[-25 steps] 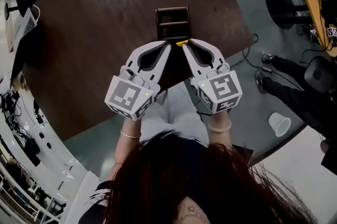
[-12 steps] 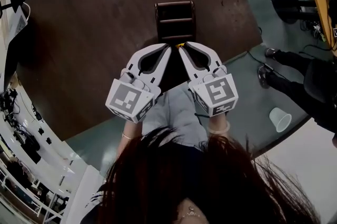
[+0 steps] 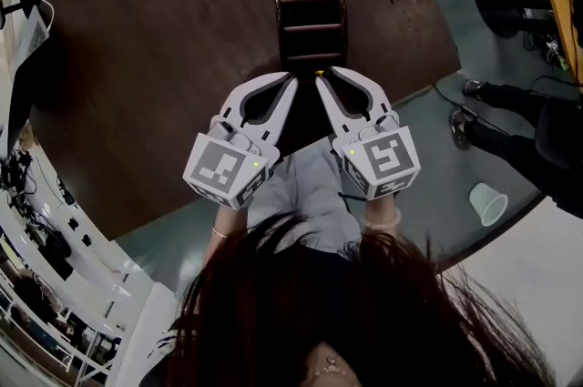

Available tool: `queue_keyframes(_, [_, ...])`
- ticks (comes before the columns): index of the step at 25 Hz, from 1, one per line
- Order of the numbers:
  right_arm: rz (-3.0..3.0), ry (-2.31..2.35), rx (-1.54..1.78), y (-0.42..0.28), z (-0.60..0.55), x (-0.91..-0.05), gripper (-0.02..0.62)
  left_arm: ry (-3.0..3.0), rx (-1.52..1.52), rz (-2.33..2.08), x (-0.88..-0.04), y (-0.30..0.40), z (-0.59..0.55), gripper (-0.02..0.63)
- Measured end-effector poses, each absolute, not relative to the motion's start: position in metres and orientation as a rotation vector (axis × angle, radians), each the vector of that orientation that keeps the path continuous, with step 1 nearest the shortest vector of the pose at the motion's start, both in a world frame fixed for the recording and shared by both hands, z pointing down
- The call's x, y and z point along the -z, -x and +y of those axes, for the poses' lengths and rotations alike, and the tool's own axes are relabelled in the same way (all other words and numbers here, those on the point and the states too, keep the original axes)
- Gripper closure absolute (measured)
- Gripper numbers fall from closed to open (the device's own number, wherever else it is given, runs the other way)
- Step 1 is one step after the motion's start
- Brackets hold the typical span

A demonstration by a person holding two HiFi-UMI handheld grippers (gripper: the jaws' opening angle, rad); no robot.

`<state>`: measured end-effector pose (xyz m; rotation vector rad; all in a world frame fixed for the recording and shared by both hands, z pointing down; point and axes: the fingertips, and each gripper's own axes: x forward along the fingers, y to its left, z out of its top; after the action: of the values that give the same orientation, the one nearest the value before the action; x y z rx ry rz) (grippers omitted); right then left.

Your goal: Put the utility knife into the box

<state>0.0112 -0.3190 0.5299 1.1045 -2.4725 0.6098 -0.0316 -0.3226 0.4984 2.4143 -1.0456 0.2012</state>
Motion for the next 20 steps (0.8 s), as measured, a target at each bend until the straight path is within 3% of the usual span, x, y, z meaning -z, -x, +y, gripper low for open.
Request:
queue_keyframes(8, [-2.506,-1.183,-0.508,-0.019,-0.323,-0.495,0.543,-2.449,-0.171,-1.036,-0.486,0.029,-0.319,0.606])
queue_keyframes(20, [-2.612,-1.236,-0.371,-0.019,-0.321,-0.401,0.545,-2.581,-0.089,-1.077,-0.401,0.025,-0.319,0.606])
